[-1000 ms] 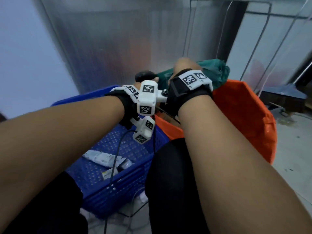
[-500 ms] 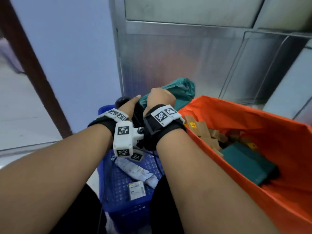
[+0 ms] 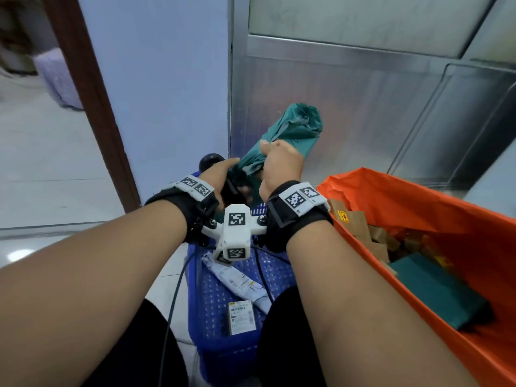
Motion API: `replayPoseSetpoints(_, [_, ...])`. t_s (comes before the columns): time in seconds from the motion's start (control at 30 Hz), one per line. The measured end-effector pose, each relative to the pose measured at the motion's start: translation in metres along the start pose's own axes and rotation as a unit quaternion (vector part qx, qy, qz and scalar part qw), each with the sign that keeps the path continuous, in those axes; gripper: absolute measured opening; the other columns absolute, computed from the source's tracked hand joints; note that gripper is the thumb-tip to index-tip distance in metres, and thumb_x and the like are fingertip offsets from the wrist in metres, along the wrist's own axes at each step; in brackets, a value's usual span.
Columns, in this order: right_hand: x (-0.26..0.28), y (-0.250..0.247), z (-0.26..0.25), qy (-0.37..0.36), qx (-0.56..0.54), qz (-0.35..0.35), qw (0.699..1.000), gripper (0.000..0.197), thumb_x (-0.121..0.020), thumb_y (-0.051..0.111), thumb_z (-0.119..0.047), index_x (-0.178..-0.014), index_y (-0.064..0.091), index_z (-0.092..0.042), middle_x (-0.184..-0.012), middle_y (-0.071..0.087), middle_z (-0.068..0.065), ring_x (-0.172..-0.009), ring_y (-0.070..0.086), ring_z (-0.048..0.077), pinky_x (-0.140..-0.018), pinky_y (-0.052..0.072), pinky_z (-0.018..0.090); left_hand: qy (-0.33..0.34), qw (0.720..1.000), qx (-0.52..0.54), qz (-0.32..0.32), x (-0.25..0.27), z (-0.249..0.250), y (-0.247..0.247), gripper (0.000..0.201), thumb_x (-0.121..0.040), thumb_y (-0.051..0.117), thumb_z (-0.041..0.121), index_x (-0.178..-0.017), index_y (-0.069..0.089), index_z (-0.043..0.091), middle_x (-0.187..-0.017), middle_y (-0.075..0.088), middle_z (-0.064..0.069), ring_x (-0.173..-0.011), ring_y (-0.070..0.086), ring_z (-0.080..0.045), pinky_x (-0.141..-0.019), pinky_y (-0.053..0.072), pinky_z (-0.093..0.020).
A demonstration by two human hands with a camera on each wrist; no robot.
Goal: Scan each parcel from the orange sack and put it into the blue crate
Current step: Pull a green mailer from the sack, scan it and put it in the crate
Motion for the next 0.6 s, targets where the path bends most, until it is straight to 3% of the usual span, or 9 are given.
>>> replayPoseSetpoints(0.07, [-0.002,-0.003,0.0,0.022,-0.056,0.01,0.998,0.035,-0.083,0.066,-0.007,-0.054,0.049,-0.018,-0.066,0.045,0.007,-0.072,0.046,0.022,-0.076,0.053,0.045,0.002,0.995,0.069,0.072,-0.005,0.0,-0.004,0.025,-0.099,0.05,0.02,-0.081,0.058,0.004,-0.068,0.054,-0.009,-0.047,0.051,-0.021,-0.053,0.049,-0.027])
replayPoseSetpoints(0.1, [-0.004,-0.006,0.001,0.033,-0.086,0.01,0.996,0.03,-0.081,0.066,-0.011,-0.056,0.052,-0.018,-0.071,0.048,0.009,-0.074,0.048,0.024,-0.082,0.057,0.056,0.011,0.99,0.097,0.1,-0.006,0.001,-0.006,0.026,-0.1,0.047,0.017,-0.078,0.052,0.005,-0.064,0.049,-0.008,-0.041,0.047,-0.019,-0.05,0.048,-0.026])
replayPoseSetpoints(0.17, [-0.006,-0.01,0.001,0.044,-0.155,-0.032,0.986,0.017,-0.09,0.06,-0.008,-0.074,0.055,-0.011,-0.087,0.054,0.014,-0.084,0.055,0.03,-0.088,0.053,0.066,0.002,0.986,0.099,0.131,-0.017,-0.003,-0.013,0.028,-0.103,0.046,0.018,-0.078,0.048,0.006,-0.057,0.049,-0.007,-0.031,0.046,-0.017,-0.048,0.048,-0.025])
replayPoseSetpoints(0.2, [-0.008,-0.013,0.001,0.051,-0.187,-0.05,0.98,0.016,-0.096,0.054,-0.004,-0.081,0.051,-0.007,-0.096,0.053,0.017,-0.091,0.056,0.033,-0.089,0.052,0.066,-0.012,0.987,0.094,0.133,-0.016,-0.004,-0.012,0.024,-0.103,0.05,0.02,-0.085,0.054,0.005,-0.061,0.056,-0.008,-0.037,0.053,-0.017,-0.051,0.052,-0.025])
replayPoseSetpoints(0.27, [-0.012,-0.019,0.001,0.067,-0.24,-0.098,0.963,0.022,-0.101,0.046,0.0,-0.08,0.045,-0.007,-0.104,0.054,0.021,-0.1,0.056,0.038,-0.09,0.05,0.066,-0.016,0.986,0.117,0.116,-0.022,-0.011,-0.01,0.025,-0.099,0.059,0.029,-0.111,0.067,0.008,-0.088,0.073,-0.012,-0.073,0.072,-0.026,-0.076,0.061,-0.04])
replayPoseSetpoints(0.33, [-0.012,-0.02,-0.001,0.067,-0.261,-0.146,0.952,0.026,-0.101,0.045,0.0,-0.076,0.042,-0.008,-0.1,0.056,0.021,-0.103,0.057,0.04,-0.089,0.051,0.067,-0.009,0.982,0.153,0.113,-0.023,-0.013,-0.01,0.032,-0.096,0.062,0.033,-0.118,0.069,0.012,-0.104,0.076,-0.015,-0.098,0.074,-0.033,-0.096,0.056,-0.051])
replayPoseSetpoints(0.4, [-0.009,-0.018,-0.005,0.063,-0.27,-0.168,0.946,0.03,-0.101,0.045,0.001,-0.074,0.041,-0.01,-0.1,0.055,0.02,-0.104,0.056,0.042,-0.087,0.051,0.066,0.011,0.976,0.188,0.109,-0.021,-0.01,-0.006,0.035,-0.095,0.061,0.037,-0.116,0.071,0.011,-0.109,0.076,-0.017,-0.104,0.073,-0.036,-0.099,0.054,-0.053])
replayPoseSetpoints(0.47, [-0.007,-0.017,-0.009,0.06,-0.293,-0.184,0.936,0.03,-0.101,0.044,0.001,-0.074,0.04,-0.009,-0.108,0.055,0.023,-0.108,0.056,0.045,-0.089,0.05,0.068,0.032,0.969,0.228,0.086,-0.019,-0.008,-0.001,0.053,-0.088,0.062,0.052,-0.122,0.071,0.012,-0.115,0.075,-0.02,-0.108,0.072,-0.04,-0.099,0.052,-0.057])
replayPoseSetpoints(0.6, [-0.001,-0.017,-0.015,0.057,-0.304,-0.222,0.924,0.033,-0.101,0.043,0.002,-0.07,0.039,-0.009,-0.11,0.057,0.024,-0.114,0.056,0.048,-0.09,0.048,0.071,0.058,0.958,0.276,0.047,-0.036,-0.008,0.003,0.092,-0.057,0.071,0.081,-0.125,0.072,0.019,-0.117,0.075,-0.016,-0.108,0.072,-0.039,-0.1,0.05,-0.06])
Point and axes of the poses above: each hand's wrist, its own x-axis away from the middle knuckle, its own y-axis out of the palm, z = x × y, the point moved 3 cm from there along -x, towards the middle knuckle
